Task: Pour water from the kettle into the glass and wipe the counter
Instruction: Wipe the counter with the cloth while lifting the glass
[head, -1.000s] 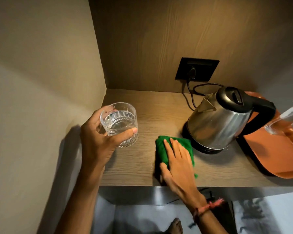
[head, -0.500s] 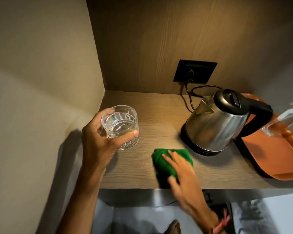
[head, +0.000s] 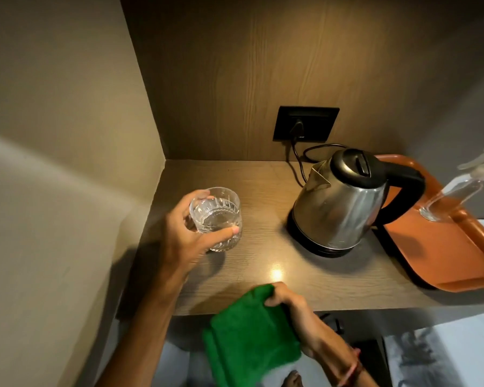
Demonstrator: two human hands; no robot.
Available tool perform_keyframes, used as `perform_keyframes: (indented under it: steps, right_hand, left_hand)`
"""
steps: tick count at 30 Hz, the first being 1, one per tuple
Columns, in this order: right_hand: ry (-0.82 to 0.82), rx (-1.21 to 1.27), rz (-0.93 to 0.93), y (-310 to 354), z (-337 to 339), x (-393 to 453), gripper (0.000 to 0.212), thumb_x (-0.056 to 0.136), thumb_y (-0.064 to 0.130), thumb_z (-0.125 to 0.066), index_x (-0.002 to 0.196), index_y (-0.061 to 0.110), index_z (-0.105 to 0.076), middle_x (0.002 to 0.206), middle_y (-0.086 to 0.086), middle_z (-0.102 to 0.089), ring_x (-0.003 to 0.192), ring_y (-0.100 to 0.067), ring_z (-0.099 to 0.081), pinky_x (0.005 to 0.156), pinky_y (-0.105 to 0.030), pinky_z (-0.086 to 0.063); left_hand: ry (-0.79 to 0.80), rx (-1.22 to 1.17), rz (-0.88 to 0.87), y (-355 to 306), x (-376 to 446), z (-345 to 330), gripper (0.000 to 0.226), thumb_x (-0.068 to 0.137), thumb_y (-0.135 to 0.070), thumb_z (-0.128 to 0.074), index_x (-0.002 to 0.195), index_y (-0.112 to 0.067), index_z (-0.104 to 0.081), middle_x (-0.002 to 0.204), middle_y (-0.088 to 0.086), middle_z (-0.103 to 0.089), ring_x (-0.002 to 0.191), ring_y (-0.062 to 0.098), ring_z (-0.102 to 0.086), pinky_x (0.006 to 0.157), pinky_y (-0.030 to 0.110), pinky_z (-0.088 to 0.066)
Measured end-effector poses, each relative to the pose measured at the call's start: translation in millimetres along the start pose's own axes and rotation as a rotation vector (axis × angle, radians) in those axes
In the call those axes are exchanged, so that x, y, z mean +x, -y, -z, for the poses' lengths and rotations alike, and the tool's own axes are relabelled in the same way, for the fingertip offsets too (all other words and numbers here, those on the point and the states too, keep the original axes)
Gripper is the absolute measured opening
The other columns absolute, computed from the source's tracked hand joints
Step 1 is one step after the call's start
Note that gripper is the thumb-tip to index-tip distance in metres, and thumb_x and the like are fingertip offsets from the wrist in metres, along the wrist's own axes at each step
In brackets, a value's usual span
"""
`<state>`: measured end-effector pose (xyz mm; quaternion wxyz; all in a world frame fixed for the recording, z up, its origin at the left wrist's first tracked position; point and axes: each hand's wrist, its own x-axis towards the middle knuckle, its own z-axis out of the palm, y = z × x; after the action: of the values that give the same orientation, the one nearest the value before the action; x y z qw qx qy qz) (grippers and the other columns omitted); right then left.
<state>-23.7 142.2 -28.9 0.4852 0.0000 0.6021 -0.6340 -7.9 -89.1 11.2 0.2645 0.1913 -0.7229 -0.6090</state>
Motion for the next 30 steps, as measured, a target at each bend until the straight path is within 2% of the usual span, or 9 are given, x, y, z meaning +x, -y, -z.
perform_keyframes:
  steps: [3,7,10,13,15,18,20,26,30]
  right_hand:
    - [0.004,0.195,-0.02,4.4,17.6,-12.9,0.043,0.048,0.025,-0.07,0.082,0.004,-0.084,0.087,-0.02,-0.078,0.072,-0.03,-0.076,0.07,-0.035,-0.058]
    - [-0.062,0.304,-0.01,11.6,36.9,-24.3,0.041,0.067,0.024,-0.058,0.087,0.001,-0.085,0.099,-0.026,-0.079,0.079,-0.035,-0.079,0.074,-0.042,-0.062]
    - [-0.105,0.323,-0.006,11.9,49.8,-26.2,0.042,0.072,0.025,-0.054,0.089,0.002,-0.085,0.103,-0.027,-0.079,0.082,-0.036,-0.079,0.071,-0.043,-0.064]
    - [-0.132,0.332,-0.004,9.3,59.3,-26.0,0.044,0.071,0.027,-0.055,0.092,0.003,-0.085,0.107,-0.027,-0.079,0.085,-0.037,-0.079,0.076,-0.044,-0.063]
    - [-0.142,0.339,-0.009,7.0,64.2,-24.7,0.045,0.067,0.028,-0.058,0.093,0.004,-0.085,0.106,-0.026,-0.079,0.084,-0.036,-0.08,0.076,-0.043,-0.062]
    - [-0.136,0.355,-0.017,4.8,70.3,-21.4,0.046,0.064,0.028,-0.06,0.093,0.003,-0.085,0.103,-0.026,-0.08,0.081,-0.036,-0.08,0.069,-0.041,-0.064]
    - [-0.131,0.373,-0.019,4.9,72.1,-19.9,0.045,0.066,0.027,-0.059,0.092,0.002,-0.085,0.102,-0.026,-0.08,0.081,-0.036,-0.08,0.066,-0.041,-0.064]
    - [-0.11,0.412,0.001,6.3,71.5,-16.3,0.041,0.072,0.024,-0.056,0.089,0.001,-0.085,0.097,-0.025,-0.079,0.078,-0.036,-0.079,0.069,-0.042,-0.064]
    - [-0.051,0.393,0.03,12.7,64.7,-20.6,0.041,0.063,0.019,-0.066,0.095,0.001,-0.084,0.101,-0.026,-0.079,0.082,-0.038,-0.079,0.069,-0.046,-0.064]
  left_hand:
    - [0.035,0.024,0.019,10.2,-5.9,-9.8,0.087,0.041,-0.026,-0.102,0.122,-0.022,-0.068,0.111,-0.003,-0.078,0.103,0.011,-0.075,0.082,0.023,-0.062]
    - [0.045,0.066,0.046,21.5,-11.3,-30.2,0.086,0.047,-0.011,-0.103,0.124,-0.022,-0.067,0.117,-0.003,-0.075,0.106,0.011,-0.074,0.087,0.026,-0.061]
    - [0.039,0.067,0.085,24.3,-13.8,-42.2,0.083,0.048,-0.012,-0.103,0.121,-0.029,-0.066,0.114,-0.008,-0.075,0.103,0.004,-0.073,0.086,0.022,-0.06]
    - [0.017,0.089,0.107,26.1,-16.5,-49.8,0.079,0.048,-0.013,-0.103,0.113,-0.039,-0.064,0.107,-0.015,-0.074,0.099,-0.005,-0.071,0.081,0.014,-0.059]
    - [-0.008,0.109,0.118,26.8,-18.1,-53.2,0.082,0.048,-0.014,-0.103,0.117,-0.033,-0.065,0.108,-0.014,-0.073,0.101,-0.001,-0.072,0.086,0.02,-0.061]
    - [-0.046,0.123,0.121,28.0,-20.2,-57.9,0.089,0.048,-0.011,-0.102,0.129,-0.013,-0.065,0.117,0.003,-0.074,0.111,0.018,-0.071,0.096,0.041,-0.061]
    - [-0.065,0.132,0.127,29.7,-22.8,-60.1,0.091,0.049,-0.01,-0.102,0.131,-0.01,-0.063,0.121,0.008,-0.074,0.113,0.022,-0.07,0.098,0.047,-0.06]
    - [-0.085,0.144,0.145,34.2,-26.7,-63.5,0.094,0.048,-0.01,-0.102,0.133,-0.009,-0.062,0.122,0.01,-0.073,0.113,0.024,-0.07,0.099,0.049,-0.06]
    - [-0.026,0.185,0.138,26.7,-25.1,-62.6,0.098,0.049,-0.012,-0.102,0.137,-0.014,-0.057,0.131,0.007,-0.068,0.123,0.025,-0.064,0.108,0.05,-0.053]
